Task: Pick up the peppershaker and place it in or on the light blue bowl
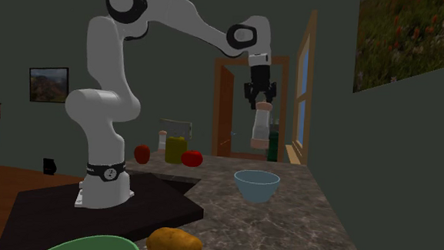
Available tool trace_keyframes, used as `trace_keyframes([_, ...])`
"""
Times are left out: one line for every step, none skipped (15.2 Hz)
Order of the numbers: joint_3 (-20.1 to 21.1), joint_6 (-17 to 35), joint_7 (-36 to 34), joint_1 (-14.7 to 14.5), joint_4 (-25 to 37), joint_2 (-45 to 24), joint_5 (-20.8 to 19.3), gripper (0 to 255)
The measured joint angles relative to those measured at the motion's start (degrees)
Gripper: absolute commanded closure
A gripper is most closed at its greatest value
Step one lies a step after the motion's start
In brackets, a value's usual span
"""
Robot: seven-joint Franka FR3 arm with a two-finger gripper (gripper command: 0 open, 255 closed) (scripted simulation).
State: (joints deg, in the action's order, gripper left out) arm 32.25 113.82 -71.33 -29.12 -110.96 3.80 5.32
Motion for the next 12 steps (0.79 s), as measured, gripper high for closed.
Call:
trace_keyframes([0.85, -0.34, -1.68, -0.67, 0.81, -0.42, -0.38, 255])
trace_keyframes([1.4, -0.5, -2.77, -1.12, 1.08, -0.47, -0.52, 255])
trace_keyframes([2.14, -0.77, -4.21, -1.74, 1.55, -0.61, -0.74, 255])
trace_keyframes([2.58, -0.49, -5.09, -2.08, 1.67, -1.02, -1.06, 255])
trace_keyframes([2.78, -0.07, -5.5, -2.23, 1.47, -1.27, -1.23, 255])
trace_keyframes([2.93, 0.61, -5.77, -2.35, 0.91, -1.4, -1.32, 255])
trace_keyframes([3.0, 1.32, -5.91, -2.4, 0.38, -1.62, -1.45, 255])
trace_keyframes([3.06, 1.9, -6.04, -2.43, 0.05, -1.92, -1.62, 255])
trace_keyframes([3.15, 2.83, -6.2, -2.5, -0.7, -2.15, -1.76, 255])
trace_keyframes([3.25, 3.57, -6.4, -2.59, -1.26, -2.35, -1.89, 255])
trace_keyframes([3.24, 4.24, -6.32, -2.58, -1.95, -2.33, -1.85, 255])
trace_keyframes([3.25, 4.98, -6.32, -2.59, -2.64, -2.39, -1.87, 255])
